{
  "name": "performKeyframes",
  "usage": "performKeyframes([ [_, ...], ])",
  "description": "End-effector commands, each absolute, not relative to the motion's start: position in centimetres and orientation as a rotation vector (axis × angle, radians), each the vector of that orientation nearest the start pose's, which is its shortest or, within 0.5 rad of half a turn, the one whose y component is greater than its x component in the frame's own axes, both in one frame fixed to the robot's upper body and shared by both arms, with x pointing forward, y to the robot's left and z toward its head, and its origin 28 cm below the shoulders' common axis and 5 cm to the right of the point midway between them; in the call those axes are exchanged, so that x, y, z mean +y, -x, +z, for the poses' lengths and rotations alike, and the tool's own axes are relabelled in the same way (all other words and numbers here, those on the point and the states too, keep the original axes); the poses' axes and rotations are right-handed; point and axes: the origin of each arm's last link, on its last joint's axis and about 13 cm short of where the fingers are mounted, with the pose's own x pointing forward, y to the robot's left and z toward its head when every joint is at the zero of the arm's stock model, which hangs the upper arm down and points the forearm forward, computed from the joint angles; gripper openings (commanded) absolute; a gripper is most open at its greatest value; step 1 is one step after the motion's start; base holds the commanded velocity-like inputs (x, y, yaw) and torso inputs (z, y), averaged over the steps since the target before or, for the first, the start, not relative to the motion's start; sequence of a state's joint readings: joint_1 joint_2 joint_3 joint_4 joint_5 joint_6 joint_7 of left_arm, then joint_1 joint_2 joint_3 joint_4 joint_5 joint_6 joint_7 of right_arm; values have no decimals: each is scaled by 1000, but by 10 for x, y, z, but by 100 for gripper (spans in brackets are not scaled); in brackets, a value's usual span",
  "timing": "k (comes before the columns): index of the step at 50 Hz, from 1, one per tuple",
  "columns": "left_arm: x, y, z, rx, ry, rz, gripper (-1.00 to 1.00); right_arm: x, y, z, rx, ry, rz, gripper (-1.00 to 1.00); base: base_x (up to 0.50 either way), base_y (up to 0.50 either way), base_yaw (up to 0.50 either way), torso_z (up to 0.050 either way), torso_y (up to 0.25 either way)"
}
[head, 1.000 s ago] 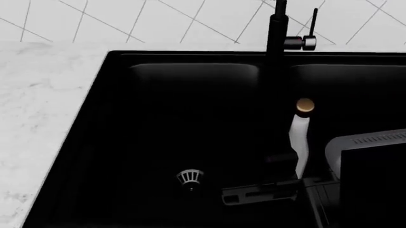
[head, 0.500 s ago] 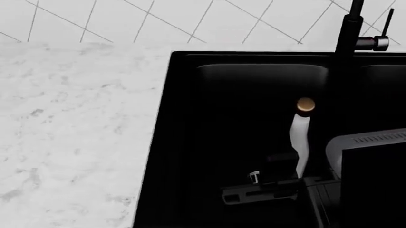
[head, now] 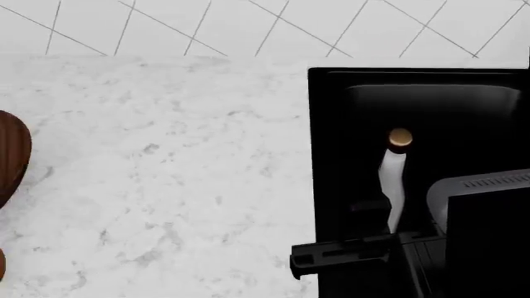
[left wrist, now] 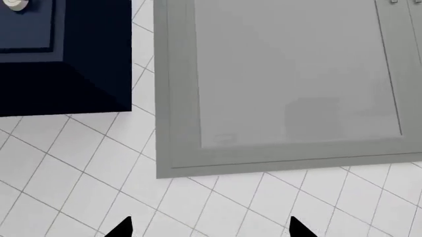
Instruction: Place the eggs and milk next to the bowl.
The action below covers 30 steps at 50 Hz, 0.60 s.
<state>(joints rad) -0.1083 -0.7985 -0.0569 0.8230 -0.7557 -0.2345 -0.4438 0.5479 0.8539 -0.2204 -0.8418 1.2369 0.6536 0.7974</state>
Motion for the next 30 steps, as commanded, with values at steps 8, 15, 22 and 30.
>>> performKeyframes([
  [8,274,-182,206,-504,-18,-70,100,-129,-189,226,-168,15,131,-100,0,500,0,1,0],
  [15,274,-182,207,-504,-21,-71,100,-129,-189,226,-169,13,134,-100,0,500,0,0,0],
  [22,274,-181,206,-503,-19,-70,100,-129,-188,226,-168,17,132,-100,0,500,0,0,1],
  [30,274,-181,205,-502,-20,-70,100,-129,-189,226,-169,20,131,-100,0,500,0,0,0],
])
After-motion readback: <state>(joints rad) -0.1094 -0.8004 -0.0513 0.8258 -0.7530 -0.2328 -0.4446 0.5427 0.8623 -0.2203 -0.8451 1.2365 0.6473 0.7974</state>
